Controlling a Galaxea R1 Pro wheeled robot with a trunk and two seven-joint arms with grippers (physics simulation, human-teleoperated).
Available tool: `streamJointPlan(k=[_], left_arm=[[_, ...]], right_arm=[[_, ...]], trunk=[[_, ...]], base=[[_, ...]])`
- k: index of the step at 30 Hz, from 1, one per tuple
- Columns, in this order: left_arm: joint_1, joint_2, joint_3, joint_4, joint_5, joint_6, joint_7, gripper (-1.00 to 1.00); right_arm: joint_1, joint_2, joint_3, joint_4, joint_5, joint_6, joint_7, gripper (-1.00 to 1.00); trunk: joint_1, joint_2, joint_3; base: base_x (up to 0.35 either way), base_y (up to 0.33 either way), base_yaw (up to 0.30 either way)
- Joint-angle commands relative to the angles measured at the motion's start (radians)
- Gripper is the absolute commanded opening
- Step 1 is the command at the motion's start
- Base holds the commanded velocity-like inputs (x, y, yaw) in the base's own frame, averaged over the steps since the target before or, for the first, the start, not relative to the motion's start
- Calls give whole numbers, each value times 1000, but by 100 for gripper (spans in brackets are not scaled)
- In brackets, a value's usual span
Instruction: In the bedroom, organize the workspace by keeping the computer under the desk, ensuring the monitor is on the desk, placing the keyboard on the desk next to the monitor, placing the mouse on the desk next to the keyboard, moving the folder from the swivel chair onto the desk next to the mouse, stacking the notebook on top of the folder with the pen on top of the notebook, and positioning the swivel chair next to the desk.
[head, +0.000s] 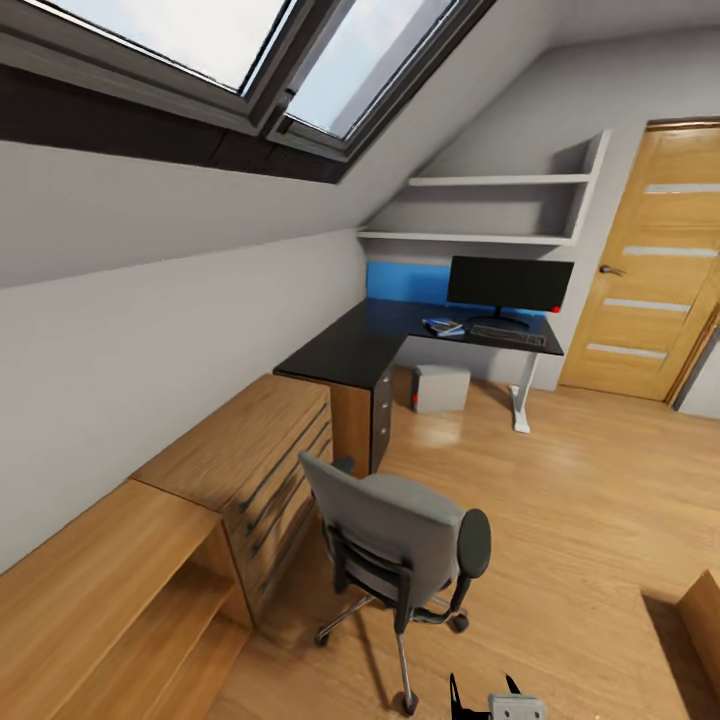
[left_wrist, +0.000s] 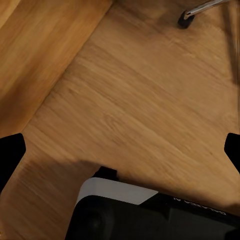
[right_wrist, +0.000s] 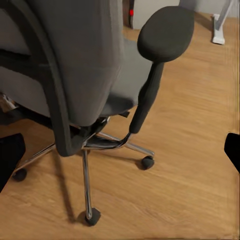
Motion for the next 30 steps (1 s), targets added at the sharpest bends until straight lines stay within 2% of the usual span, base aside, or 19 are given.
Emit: streamJointPlan(k=[1,7,22,30], left_arm=[[-1,1,-8,-1,10,-7,5,100],[-1,1,-8,-1,10,-7,5,100],[-1,1,-8,-1,10,-7,5,100],[-1,1,-9,-1,10,-7,5,100]], right_arm=[[-1,0,9,1,-7,-3,-3,100],[-1,0,9,2,-7,-3,-3,100],[-1,0,9,2,-7,-3,-3,100],[-1,0,9,2,-7,-3,-3,100]], trunk=[[0,-2,-2],[0,-2,-2],[0,-2,-2],[0,-2,-2]], base=[[0,186,-300],[0,195,-300],[0,36,-300],[0,157,-300]])
